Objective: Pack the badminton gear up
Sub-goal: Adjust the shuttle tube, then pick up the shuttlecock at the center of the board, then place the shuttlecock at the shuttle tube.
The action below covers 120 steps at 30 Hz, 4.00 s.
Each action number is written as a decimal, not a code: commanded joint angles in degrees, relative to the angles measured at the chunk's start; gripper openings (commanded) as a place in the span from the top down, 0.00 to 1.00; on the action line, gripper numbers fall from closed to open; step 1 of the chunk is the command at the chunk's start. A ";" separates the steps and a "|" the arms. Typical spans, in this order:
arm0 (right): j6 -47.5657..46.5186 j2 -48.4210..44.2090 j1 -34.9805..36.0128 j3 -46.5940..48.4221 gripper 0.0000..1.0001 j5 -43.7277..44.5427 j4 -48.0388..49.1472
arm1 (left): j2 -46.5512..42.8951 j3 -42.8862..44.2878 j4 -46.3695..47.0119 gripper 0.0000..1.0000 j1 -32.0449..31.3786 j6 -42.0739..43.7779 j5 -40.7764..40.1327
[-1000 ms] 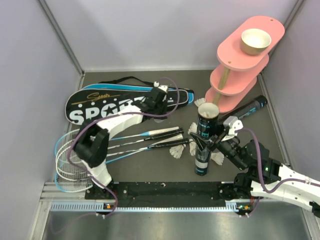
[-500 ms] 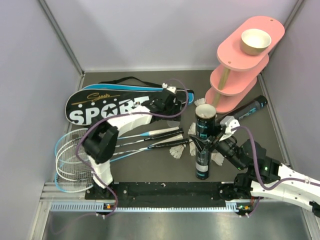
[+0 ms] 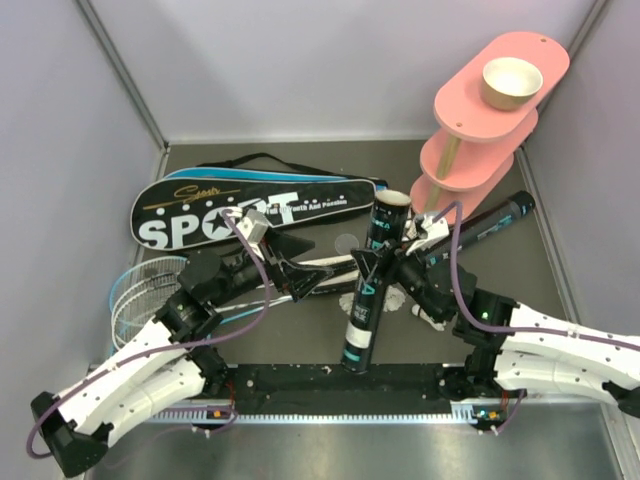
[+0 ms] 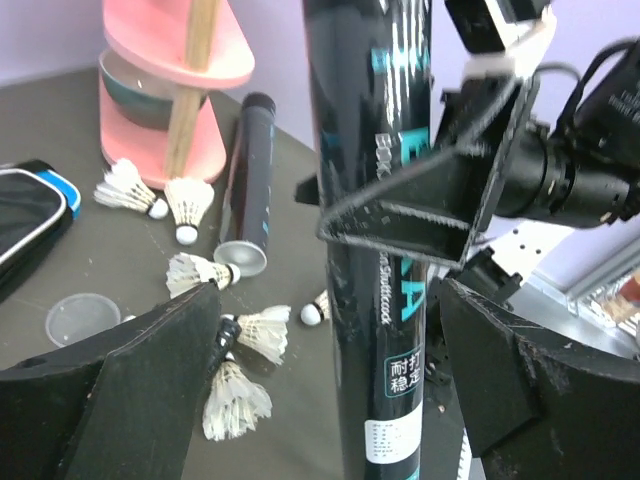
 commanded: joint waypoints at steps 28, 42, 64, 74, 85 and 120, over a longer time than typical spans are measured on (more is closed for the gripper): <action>2.61 5.96 -4.46 17.06 0.01 -3.18 -18.79 | 9.50 6.42 -14.25 0.52 -5.80 17.94 -19.08; -3.55 10.05 -0.97 0.96 0.18 -7.66 -23.56 | -1.13 9.44 -18.15 0.64 7.92 33.95 -8.89; 1.00 41.71 11.44 6.32 0.62 18.31 -14.06 | -14.33 -6.93 -4.86 0.66 7.48 35.98 -16.72; 5.04 41.80 11.35 5.71 0.97 24.73 -15.63 | -13.19 -7.37 -5.22 0.67 7.39 37.47 -14.52; 2.76 6.50 4.69 0.25 1.00 -2.03 -25.82 | -11.78 -8.43 -5.65 0.70 7.31 40.55 -8.47; -2.59 18.33 -29.70 59.24 1.00 -67.65 -58.27 | -10.55 -9.48 -8.64 0.83 1.07 48.02 13.34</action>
